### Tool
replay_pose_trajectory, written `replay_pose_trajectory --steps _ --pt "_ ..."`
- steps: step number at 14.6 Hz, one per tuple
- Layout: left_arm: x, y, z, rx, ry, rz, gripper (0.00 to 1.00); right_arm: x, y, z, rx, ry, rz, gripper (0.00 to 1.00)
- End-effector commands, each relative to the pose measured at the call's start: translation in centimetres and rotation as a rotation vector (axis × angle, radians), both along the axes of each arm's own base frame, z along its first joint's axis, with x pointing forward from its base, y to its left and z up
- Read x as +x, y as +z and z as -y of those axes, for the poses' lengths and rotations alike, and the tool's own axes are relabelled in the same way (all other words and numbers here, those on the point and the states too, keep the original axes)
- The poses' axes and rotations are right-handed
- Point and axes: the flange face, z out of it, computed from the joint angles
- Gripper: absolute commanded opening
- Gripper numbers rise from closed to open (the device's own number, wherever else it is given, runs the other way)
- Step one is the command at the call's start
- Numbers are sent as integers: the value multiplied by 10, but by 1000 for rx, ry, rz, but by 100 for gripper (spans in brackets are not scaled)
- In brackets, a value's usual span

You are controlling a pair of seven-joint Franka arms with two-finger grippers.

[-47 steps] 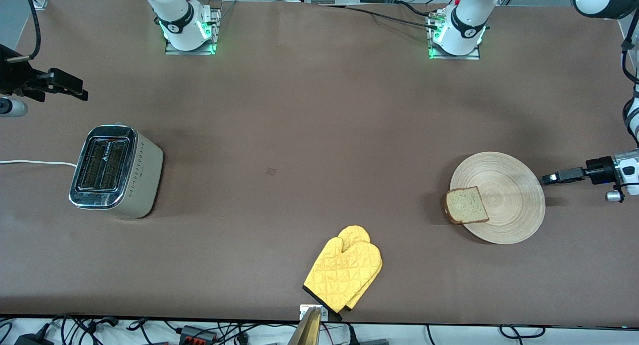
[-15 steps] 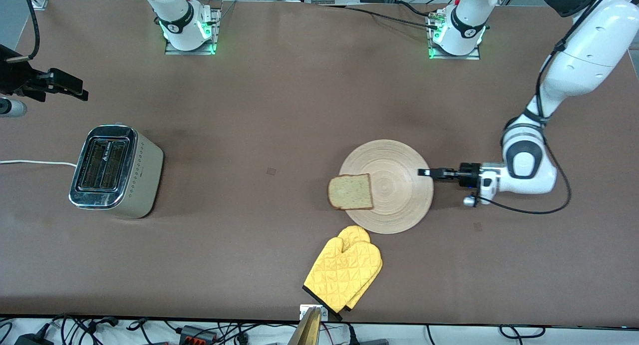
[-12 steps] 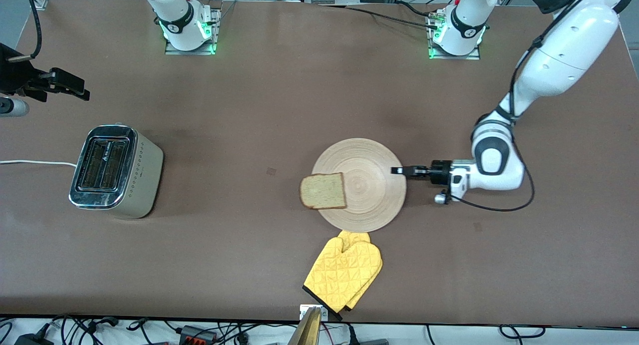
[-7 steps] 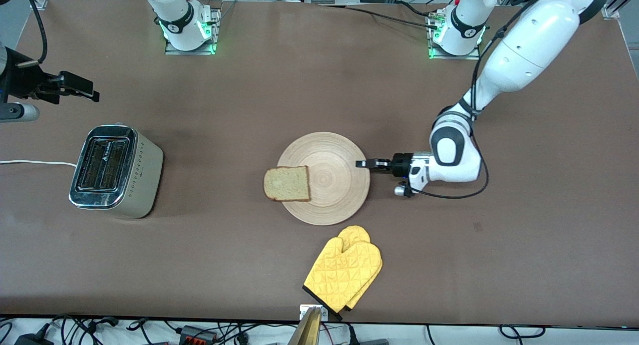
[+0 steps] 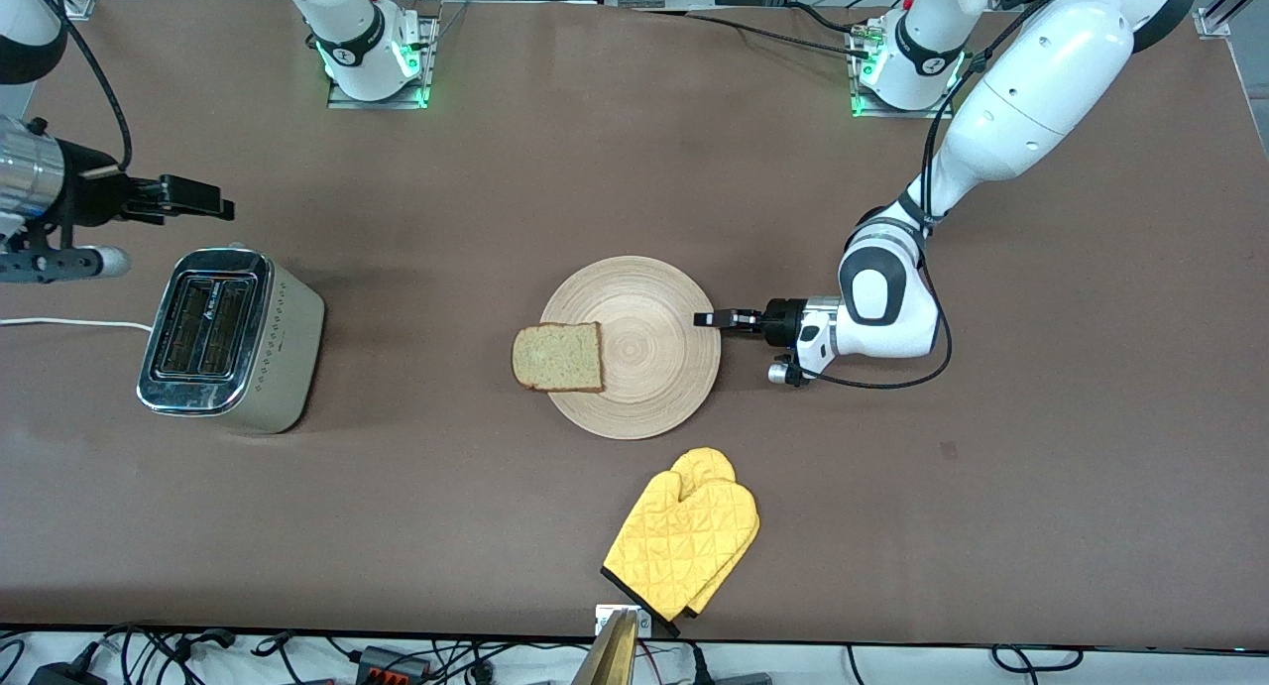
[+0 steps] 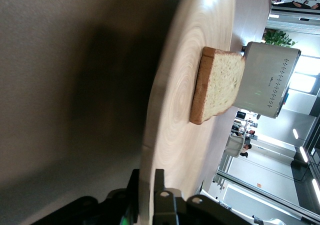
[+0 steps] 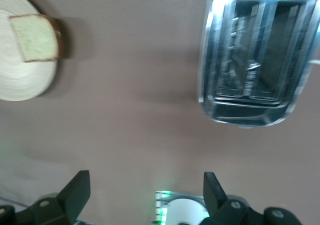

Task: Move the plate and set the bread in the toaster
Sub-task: 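Release the plate with the left gripper while the right gripper reaches the bread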

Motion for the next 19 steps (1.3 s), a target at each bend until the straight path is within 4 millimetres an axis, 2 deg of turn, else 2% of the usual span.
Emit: replay_pose_trajectory --steps 1,4,6,8,10,12,13,15,16,18,19 --pt "4 8 -3 -30 10 9 100 -6 -29 -12 77 -86 -1 100" --pt "8 15 -7 -36 13 14 100 -22 -62 -26 96 -123 72 100" --pt "17 22 -26 -44 24 23 100 -36 -83 -40 121 -155 127 100" --pt "27 30 -50 -69 -19 32 100 -55 -105 -61 168 -215 164 100" --pt "41 46 -90 -22 -95 82 100 -67 -120 -86 191 -227 210 100" --pt "50 62 -118 17 -179 119 100 -79 -139 -112 195 -218 253 100" --pt "55 73 -130 50 -223 134 100 -81 -143 -134 230 -230 274 100" --pt "68 94 -162 152 -314 151 100 -76 -166 -145 242 -263 259 100" --pt "74 107 -175 192 -364 147 100 -73 -184 -145 230 -273 247 100" --pt "83 138 -191 281 -453 132 100 -63 -233 -146 182 -293 241 100" --pt "85 154 -201 335 -487 111 100 -58 -247 -156 168 -284 267 100"
